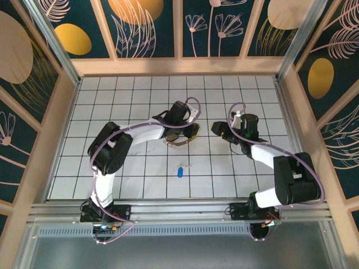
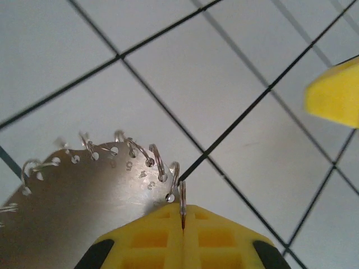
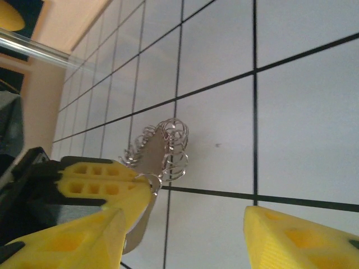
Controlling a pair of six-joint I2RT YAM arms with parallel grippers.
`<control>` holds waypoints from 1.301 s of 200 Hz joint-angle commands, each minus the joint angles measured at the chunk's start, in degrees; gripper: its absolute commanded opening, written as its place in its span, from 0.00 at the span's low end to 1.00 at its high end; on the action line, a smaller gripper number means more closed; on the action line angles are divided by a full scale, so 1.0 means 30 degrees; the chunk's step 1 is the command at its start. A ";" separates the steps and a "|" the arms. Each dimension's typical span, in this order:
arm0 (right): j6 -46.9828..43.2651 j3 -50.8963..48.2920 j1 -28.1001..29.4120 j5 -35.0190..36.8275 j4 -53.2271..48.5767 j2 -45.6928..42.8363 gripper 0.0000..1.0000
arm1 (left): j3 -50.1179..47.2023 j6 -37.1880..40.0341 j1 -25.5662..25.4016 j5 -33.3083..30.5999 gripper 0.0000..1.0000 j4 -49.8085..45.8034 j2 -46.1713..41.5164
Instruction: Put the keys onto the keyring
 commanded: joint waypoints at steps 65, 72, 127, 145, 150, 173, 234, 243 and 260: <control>-0.0038 0.0562 -0.0186 -0.4085 0.0663 -0.1889 0.52 | -0.1450 0.2457 0.0602 0.3345 0.00 0.1937 -0.3907; 0.0184 0.0564 -0.0168 -0.4336 0.0934 -0.1948 0.51 | -0.1631 0.2521 0.0641 0.3648 0.00 0.2243 -0.4192; 0.2488 0.0709 -0.0391 -0.6600 0.4210 -0.2270 0.42 | -0.2377 0.2938 0.0766 0.5076 0.00 0.3503 -0.6156; 0.3127 0.1056 -0.0390 -0.7282 0.5221 -0.2472 0.39 | -0.2149 0.3078 0.0795 0.5506 0.00 0.3403 -0.6363; 0.3252 0.1172 -0.0395 -0.7387 0.5359 -0.2556 0.38 | -0.2042 0.3066 0.0795 0.5572 0.00 0.3359 -0.6393; 0.3360 0.2109 -0.0391 -0.7685 0.5377 -0.3138 0.37 | -0.1684 0.3190 0.0886 0.6167 0.00 0.3276 -0.6496; 0.2692 0.4258 -0.0345 -0.8581 0.4951 -0.3191 0.36 | -0.0629 0.3621 0.1156 0.7563 0.00 0.3464 -0.6548; 0.2479 0.4459 -0.0356 -0.8723 0.4926 -0.3087 0.36 | -0.0425 0.3664 0.1254 0.7792 0.00 0.3450 -0.6526; 0.1976 0.4793 -0.0352 -0.9077 0.4886 -0.2991 0.36 | -0.0108 0.3615 0.1449 0.8290 0.00 0.3567 -0.6490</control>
